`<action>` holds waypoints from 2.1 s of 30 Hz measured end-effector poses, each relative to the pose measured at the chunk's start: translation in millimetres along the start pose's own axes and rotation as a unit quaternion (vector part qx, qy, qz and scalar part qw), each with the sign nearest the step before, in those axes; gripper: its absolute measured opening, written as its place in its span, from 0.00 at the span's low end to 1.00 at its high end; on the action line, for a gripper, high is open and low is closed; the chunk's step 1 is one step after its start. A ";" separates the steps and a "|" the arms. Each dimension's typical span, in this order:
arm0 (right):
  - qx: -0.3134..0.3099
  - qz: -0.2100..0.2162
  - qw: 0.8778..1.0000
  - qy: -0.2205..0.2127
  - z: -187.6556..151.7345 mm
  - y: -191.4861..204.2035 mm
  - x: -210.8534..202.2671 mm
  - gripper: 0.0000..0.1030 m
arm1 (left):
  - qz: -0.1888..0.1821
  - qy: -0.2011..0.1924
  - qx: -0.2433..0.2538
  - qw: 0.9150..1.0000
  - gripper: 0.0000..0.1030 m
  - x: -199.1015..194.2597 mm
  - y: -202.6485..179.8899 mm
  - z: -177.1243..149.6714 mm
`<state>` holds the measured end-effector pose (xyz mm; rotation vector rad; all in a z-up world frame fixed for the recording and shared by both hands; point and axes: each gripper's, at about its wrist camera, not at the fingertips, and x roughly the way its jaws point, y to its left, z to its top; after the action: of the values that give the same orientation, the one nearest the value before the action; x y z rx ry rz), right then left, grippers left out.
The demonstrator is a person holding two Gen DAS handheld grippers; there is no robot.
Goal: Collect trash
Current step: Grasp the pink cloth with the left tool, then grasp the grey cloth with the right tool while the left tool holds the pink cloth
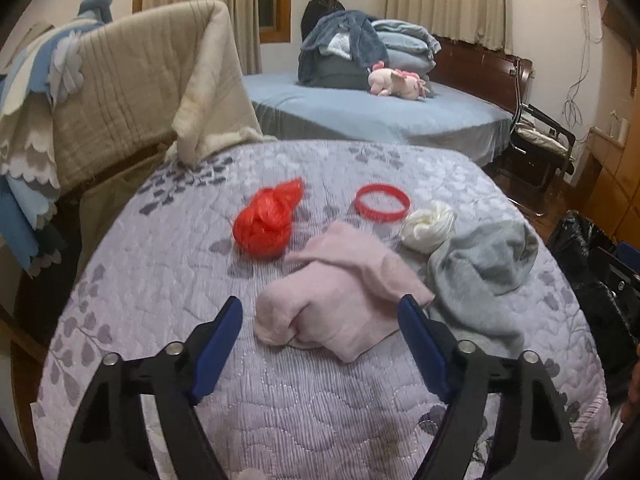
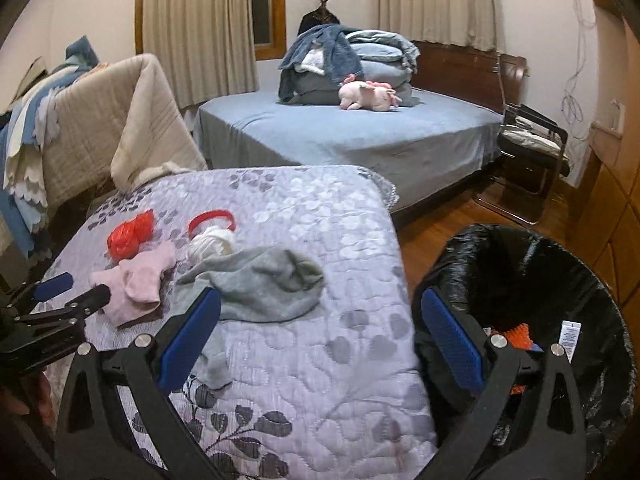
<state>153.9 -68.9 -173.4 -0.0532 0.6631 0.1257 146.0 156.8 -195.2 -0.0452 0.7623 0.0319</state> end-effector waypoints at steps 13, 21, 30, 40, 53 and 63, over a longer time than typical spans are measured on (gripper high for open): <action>-0.004 -0.002 1.000 0.017 -5.4 1.7 16.6 0.91 | -0.027 0.005 0.000 1.000 0.57 15.4 -22.5 7.4; 0.001 -0.001 1.000 0.027 -9.1 -2.4 22.6 0.91 | -0.014 0.009 -0.005 1.000 0.30 19.0 -26.9 7.3; -0.001 0.004 1.000 0.028 -9.5 0.6 23.3 0.91 | -0.052 -0.007 -0.006 0.999 0.07 -3.9 -30.9 9.2; -0.009 0.005 0.999 0.033 -10.8 5.4 22.7 0.91 | -0.045 0.024 0.014 0.999 0.10 11.2 -35.9 -10.3; -0.029 0.056 0.996 0.069 -22.9 32.2 38.6 0.74 | -0.062 0.018 -0.003 0.998 0.05 8.0 -18.6 -9.1; -0.058 0.083 0.990 0.099 -31.4 58.9 56.3 0.42 | -0.063 0.012 0.005 0.998 0.05 3.7 -20.6 -7.1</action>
<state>170.9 -7.7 -233.4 -0.1223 0.8583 0.3232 144.7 136.0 -202.3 -0.0835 0.7832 -0.0927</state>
